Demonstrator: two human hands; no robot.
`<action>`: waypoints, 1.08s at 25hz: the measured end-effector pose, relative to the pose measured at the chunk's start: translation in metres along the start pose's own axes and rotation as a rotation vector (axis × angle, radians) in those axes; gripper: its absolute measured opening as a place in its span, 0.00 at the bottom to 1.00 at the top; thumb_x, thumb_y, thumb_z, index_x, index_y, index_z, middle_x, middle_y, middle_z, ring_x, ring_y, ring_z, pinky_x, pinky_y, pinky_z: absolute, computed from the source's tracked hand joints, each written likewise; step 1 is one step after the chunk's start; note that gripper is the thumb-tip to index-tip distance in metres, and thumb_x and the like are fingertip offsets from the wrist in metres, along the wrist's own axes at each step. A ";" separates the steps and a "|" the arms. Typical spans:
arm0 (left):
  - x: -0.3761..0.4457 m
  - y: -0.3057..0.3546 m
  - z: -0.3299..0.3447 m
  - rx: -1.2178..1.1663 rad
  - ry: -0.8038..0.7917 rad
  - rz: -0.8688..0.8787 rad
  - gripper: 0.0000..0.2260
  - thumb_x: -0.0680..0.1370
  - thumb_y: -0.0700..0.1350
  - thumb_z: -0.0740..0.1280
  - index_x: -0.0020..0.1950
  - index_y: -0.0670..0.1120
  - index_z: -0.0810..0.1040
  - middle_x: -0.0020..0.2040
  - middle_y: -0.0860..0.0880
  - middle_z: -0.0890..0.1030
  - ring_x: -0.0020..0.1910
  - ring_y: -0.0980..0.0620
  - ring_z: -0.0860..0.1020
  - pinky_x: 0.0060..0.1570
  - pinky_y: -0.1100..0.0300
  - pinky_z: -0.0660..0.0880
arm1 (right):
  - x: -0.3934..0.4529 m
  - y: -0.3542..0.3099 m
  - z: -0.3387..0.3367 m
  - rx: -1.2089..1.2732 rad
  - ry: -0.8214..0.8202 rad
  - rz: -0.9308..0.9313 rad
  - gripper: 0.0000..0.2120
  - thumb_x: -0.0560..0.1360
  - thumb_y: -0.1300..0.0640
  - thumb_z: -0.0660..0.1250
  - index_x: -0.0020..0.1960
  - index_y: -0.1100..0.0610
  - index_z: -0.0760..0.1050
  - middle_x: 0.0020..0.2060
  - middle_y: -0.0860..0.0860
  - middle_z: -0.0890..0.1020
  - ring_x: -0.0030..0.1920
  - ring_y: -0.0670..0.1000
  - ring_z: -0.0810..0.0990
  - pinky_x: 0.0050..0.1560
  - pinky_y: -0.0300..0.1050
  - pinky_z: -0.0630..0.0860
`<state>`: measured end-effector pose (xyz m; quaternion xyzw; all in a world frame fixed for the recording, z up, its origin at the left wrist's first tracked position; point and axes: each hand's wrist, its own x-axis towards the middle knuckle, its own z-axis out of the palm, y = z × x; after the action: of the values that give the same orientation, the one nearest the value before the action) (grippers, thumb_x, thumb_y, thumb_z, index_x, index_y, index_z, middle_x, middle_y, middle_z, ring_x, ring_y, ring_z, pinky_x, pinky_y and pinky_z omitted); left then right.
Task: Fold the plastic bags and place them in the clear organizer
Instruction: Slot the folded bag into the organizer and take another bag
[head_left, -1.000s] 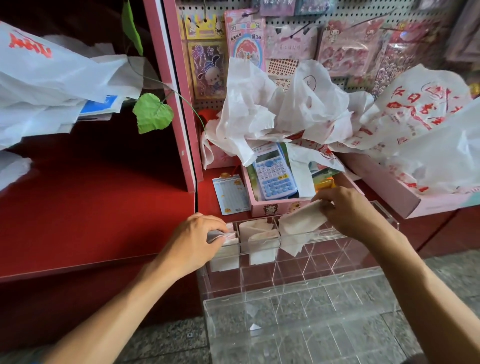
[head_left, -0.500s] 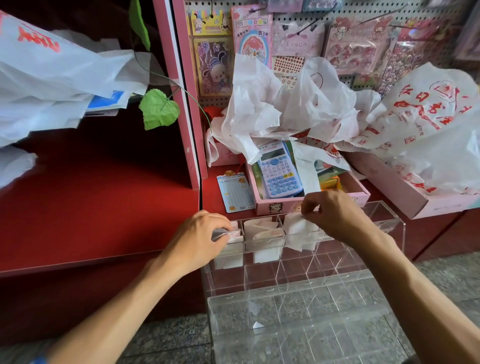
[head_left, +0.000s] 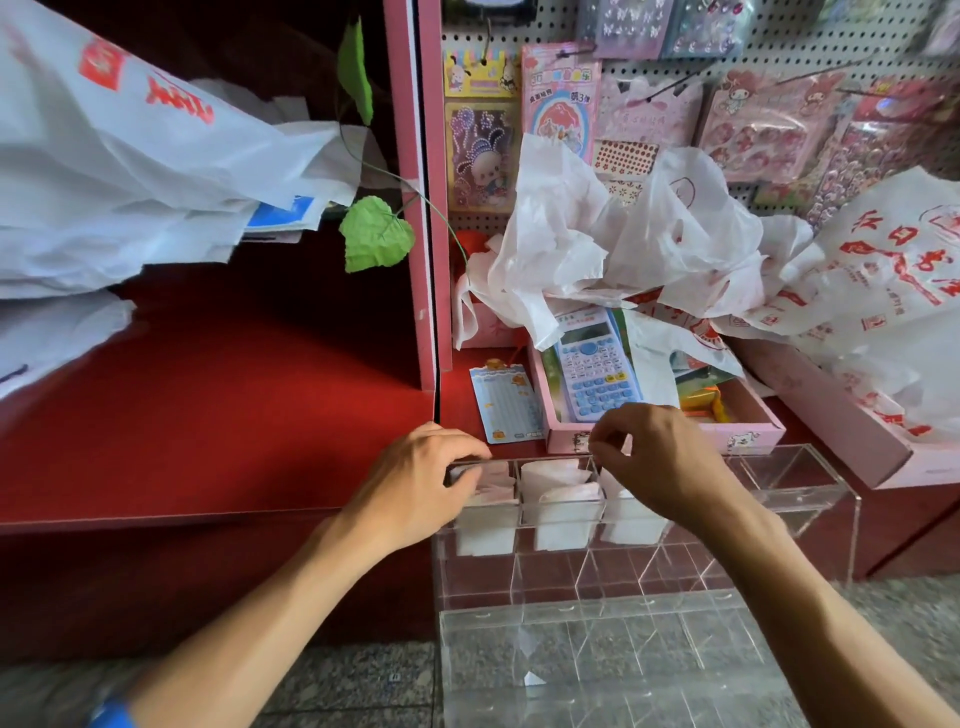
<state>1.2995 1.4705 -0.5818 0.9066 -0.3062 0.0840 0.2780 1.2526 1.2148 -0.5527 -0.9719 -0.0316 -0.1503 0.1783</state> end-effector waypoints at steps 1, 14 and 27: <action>-0.001 -0.003 -0.005 0.005 0.023 -0.011 0.10 0.78 0.44 0.68 0.58 0.50 0.83 0.55 0.58 0.82 0.55 0.59 0.75 0.57 0.65 0.70 | 0.002 -0.012 0.005 0.006 -0.015 -0.034 0.04 0.76 0.56 0.69 0.46 0.53 0.83 0.42 0.46 0.85 0.38 0.46 0.80 0.40 0.42 0.79; -0.040 -0.067 -0.057 0.106 0.099 -0.275 0.10 0.78 0.47 0.68 0.58 0.52 0.82 0.57 0.57 0.82 0.59 0.56 0.76 0.61 0.59 0.71 | 0.068 -0.041 0.059 -0.045 0.054 0.130 0.26 0.77 0.50 0.65 0.74 0.51 0.66 0.73 0.57 0.66 0.70 0.61 0.65 0.67 0.60 0.67; -0.052 -0.093 -0.066 0.262 0.024 -0.357 0.19 0.79 0.51 0.67 0.69 0.51 0.74 0.68 0.56 0.75 0.66 0.51 0.72 0.65 0.57 0.67 | 0.099 -0.041 0.079 -0.093 0.060 0.266 0.34 0.76 0.50 0.63 0.77 0.58 0.56 0.76 0.53 0.58 0.75 0.62 0.56 0.74 0.61 0.56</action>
<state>1.3154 1.5945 -0.5861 0.9737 -0.1237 0.0833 0.1722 1.3643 1.2822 -0.5787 -0.9698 0.1100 -0.1554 0.1525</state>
